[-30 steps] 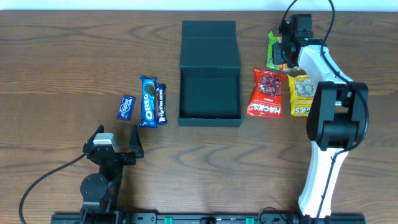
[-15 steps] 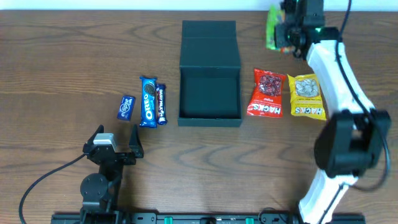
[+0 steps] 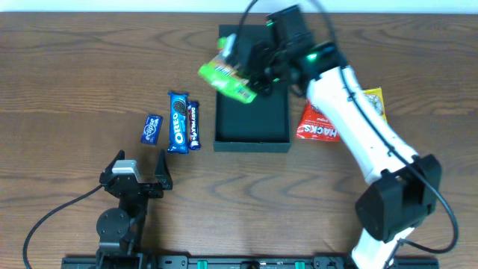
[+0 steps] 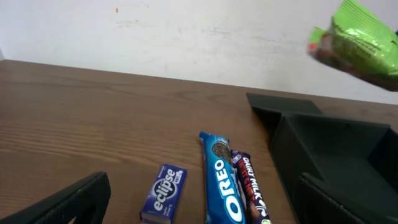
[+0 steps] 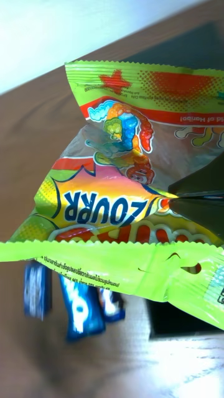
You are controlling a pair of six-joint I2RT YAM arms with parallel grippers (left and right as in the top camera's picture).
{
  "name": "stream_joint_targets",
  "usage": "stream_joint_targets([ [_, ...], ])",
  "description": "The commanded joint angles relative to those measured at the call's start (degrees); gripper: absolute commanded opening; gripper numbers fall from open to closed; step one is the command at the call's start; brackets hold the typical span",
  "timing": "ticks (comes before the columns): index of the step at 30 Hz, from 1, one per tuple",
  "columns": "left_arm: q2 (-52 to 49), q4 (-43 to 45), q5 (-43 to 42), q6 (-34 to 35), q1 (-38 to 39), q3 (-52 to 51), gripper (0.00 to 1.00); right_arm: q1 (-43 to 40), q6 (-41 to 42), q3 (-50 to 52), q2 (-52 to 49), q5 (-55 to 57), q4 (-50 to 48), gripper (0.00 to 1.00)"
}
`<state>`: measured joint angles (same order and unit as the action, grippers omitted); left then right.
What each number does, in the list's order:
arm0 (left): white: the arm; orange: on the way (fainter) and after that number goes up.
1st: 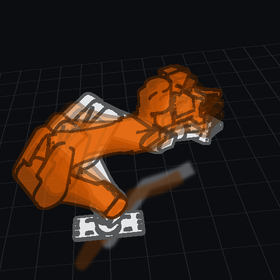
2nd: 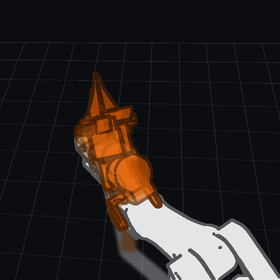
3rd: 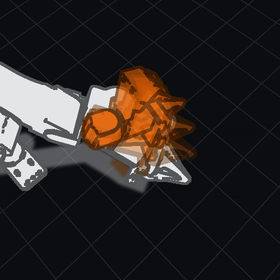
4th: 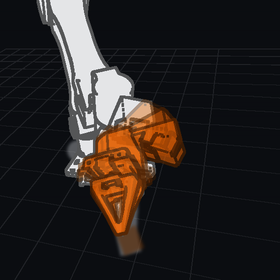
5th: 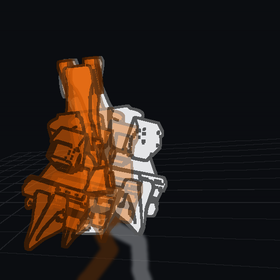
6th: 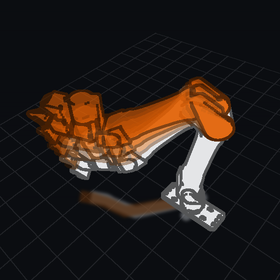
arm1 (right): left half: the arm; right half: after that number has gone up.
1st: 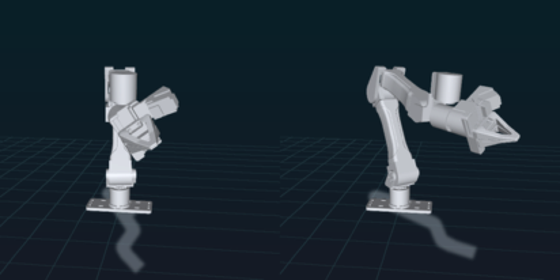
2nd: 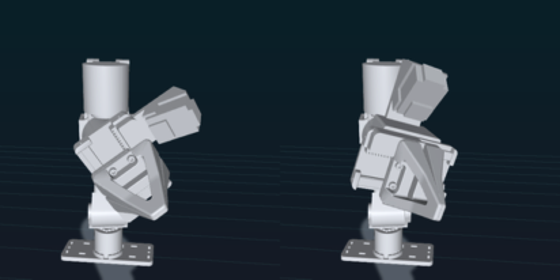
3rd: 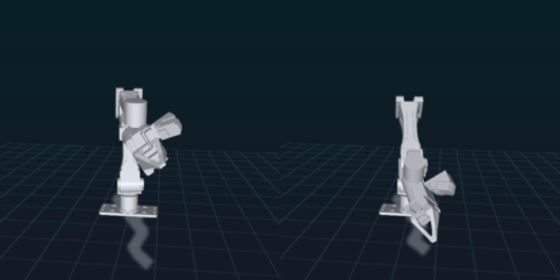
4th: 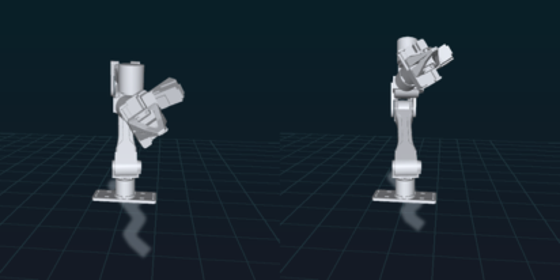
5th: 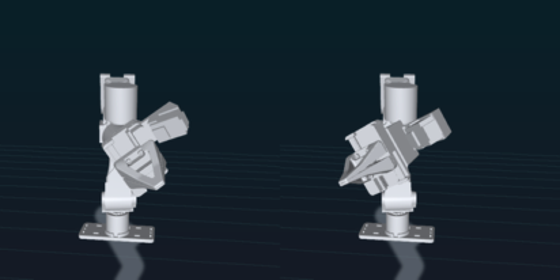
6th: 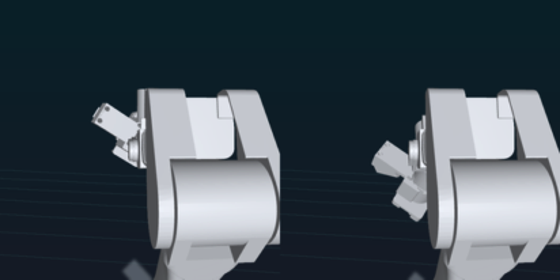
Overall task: Pack container
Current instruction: 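Carry the Haribo bag with right gripper and drop it into box, then reach left gripper to the blue Oreo pack and grasp it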
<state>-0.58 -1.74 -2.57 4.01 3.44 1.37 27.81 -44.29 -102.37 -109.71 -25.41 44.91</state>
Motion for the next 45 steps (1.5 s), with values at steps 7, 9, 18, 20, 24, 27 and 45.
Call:
stream_joint_targets([
  [7, 0.4, -2.6, 0.7, -1.0, -0.1, -1.1, 0.95, 8.9, -13.8, -0.5, -4.6, 13.7, -0.2, 0.01],
  [9, 0.4, -2.6, 0.7, -1.0, -0.1, -1.1, 0.95, 8.9, -15.8, -0.5, -4.8, 13.6, 1.4, 0.01],
  [18, 0.4, -2.6, 0.7, -1.0, -0.1, -1.1, 0.95, 6.1, -25.0, -0.5, -4.8, 13.5, 11.0, 0.01],
  [20, 0.4, -2.6, 0.7, -1.0, -0.1, -1.1, 0.95, 5.3, -25.0, -0.5, -4.8, 12.5, 11.6, 0.01],
  [24, 0.4, -2.6, 0.7, -1.0, -0.1, -1.1, 0.95, 4.8, -23.3, -0.4, -4.8, 11.5, 10.2, 0.99],
  [27, 0.4, -2.6, 0.7, -1.0, -0.1, -1.1, 0.95, 4.8, -18.2, -0.4, -4.8, 11.5, 8.2, 0.99],
  [45, 0.4, -2.6, 0.7, -1.1, -0.1, -1.1, 0.95, 5.9, 50.0, -0.5, -4.2, -9.4, 5.3, 0.99],
])
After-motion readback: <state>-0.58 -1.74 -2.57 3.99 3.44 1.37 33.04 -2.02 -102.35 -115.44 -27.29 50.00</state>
